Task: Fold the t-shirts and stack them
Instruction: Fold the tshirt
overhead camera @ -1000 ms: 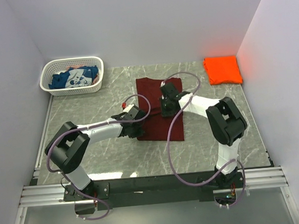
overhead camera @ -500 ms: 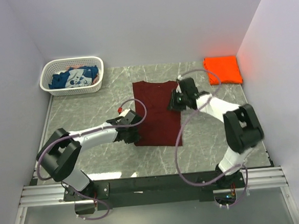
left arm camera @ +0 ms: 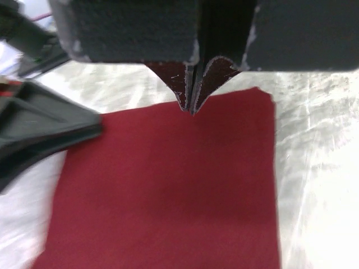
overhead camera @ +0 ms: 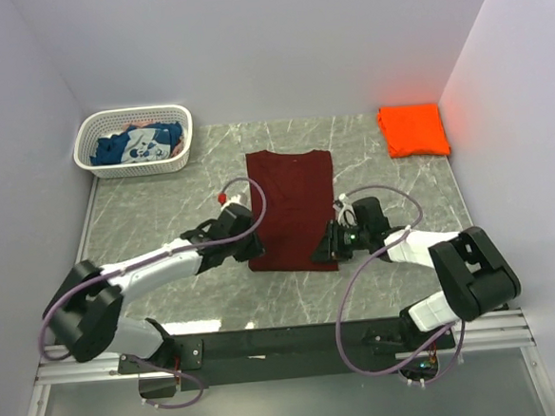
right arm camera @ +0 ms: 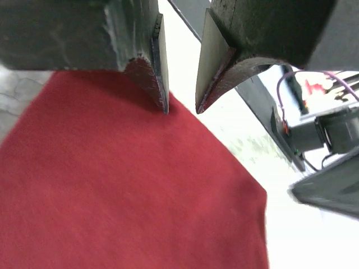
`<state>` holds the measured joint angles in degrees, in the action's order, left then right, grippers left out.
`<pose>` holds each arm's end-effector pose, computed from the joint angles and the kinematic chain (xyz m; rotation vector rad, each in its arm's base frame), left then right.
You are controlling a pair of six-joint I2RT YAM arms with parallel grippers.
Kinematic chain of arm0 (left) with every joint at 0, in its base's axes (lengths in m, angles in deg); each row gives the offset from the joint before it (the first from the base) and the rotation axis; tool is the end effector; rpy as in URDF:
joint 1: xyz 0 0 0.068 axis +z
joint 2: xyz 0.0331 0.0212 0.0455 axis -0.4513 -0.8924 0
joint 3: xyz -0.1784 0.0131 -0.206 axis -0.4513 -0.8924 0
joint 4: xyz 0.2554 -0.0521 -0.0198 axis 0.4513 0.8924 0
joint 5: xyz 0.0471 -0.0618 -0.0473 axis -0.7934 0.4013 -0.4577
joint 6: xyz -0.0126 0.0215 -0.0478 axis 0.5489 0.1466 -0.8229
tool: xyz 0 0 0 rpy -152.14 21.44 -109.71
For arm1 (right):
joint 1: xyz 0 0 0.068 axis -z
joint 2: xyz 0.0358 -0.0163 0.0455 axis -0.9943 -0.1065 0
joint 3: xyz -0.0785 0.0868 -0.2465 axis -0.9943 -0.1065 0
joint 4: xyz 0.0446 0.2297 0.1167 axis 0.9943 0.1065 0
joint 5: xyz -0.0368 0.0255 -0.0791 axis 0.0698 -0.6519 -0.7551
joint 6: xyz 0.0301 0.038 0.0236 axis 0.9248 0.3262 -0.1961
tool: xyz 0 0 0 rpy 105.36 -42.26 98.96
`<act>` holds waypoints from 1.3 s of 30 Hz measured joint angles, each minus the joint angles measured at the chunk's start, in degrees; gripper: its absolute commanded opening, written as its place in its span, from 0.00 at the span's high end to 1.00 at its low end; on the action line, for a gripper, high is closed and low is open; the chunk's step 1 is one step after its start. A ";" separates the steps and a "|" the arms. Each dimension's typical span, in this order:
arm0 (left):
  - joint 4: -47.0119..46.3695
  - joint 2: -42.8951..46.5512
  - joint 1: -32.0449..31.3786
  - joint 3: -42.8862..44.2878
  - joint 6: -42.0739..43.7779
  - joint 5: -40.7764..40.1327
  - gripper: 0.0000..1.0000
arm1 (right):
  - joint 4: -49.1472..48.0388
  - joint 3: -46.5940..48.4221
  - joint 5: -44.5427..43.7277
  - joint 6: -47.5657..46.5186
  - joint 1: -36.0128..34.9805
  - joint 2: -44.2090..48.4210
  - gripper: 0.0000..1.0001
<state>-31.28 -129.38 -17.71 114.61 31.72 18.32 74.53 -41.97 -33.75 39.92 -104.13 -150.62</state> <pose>0.2008 -0.1942 0.2095 -0.2533 2.4922 -0.7096 0.2220 0.1057 0.1388 -0.0772 2.4998 1.2266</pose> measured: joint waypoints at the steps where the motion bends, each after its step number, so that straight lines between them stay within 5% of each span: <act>1: -1.57 -1.46 0.00 -1.22 0.04 1.03 0.99 | -1.18 -0.90 0.83 0.20 0.24 -0.68 0.67; 9: -10.10 -5.64 3.17 -10.32 -3.26 7.56 0.99 | -12.04 -5.90 8.66 4.63 6.19 -7.48 0.69; 18: -4.85 2.78 7.43 -13.90 -4.50 7.87 0.99 | -5.46 -4.70 5.92 3.98 9.29 -1.42 0.69; 24: -1.99 0.55 8.96 -3.56 -1.25 7.15 0.98 | -3.43 6.47 6.56 3.67 9.75 -2.43 0.69; 31: -6.84 -16.24 13.64 14.80 3.08 8.92 0.99 | -5.18 18.62 7.69 3.67 13.11 -15.98 0.69; 39: -8.17 -29.46 18.56 16.72 3.34 12.68 0.99 | -2.19 22.38 7.80 3.69 18.21 -27.63 0.69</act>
<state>-39.45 -158.85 0.85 131.33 35.06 31.00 72.35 -19.58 -25.95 43.61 -85.93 -178.25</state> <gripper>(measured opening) 0.014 0.308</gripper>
